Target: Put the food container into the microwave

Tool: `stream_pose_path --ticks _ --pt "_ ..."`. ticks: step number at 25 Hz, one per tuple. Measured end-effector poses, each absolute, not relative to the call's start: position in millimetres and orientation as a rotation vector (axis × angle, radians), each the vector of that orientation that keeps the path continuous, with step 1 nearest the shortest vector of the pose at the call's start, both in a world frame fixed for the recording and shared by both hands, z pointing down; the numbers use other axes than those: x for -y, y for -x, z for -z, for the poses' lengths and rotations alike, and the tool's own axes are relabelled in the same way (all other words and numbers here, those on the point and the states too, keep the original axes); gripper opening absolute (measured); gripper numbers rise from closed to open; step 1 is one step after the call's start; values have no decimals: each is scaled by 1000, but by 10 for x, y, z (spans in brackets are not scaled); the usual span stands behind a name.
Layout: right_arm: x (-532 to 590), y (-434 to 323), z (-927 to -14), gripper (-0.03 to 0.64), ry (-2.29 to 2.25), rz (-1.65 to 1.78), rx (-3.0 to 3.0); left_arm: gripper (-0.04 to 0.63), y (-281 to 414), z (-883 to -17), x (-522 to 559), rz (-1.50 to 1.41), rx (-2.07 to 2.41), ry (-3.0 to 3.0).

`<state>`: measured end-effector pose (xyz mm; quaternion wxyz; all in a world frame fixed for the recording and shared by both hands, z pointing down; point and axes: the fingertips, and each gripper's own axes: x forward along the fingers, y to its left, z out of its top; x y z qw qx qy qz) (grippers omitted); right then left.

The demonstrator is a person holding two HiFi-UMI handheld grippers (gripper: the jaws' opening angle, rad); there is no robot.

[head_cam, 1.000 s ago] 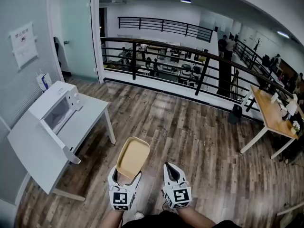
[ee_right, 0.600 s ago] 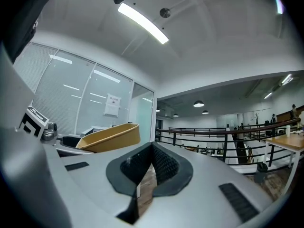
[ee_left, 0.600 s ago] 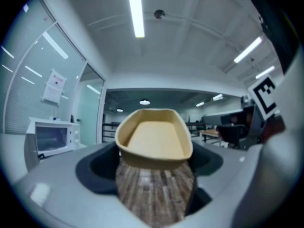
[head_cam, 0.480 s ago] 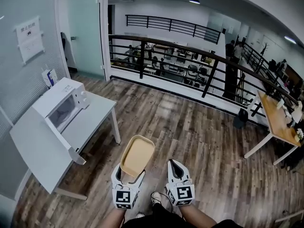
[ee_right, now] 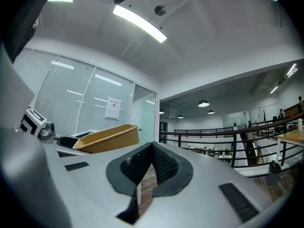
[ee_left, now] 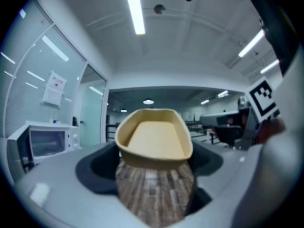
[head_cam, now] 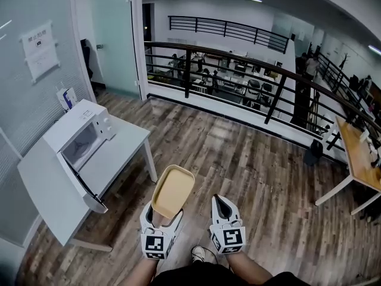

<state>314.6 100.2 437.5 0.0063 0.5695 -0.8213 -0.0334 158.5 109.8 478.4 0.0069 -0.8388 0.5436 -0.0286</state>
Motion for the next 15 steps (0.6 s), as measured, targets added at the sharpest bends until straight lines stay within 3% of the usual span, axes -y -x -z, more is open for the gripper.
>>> stream_pose_path --ticks 15 --pt "63 -3382 -4465 6 -1627 41 2689 443 -1716 -4787 -259 161 -1921 2457"
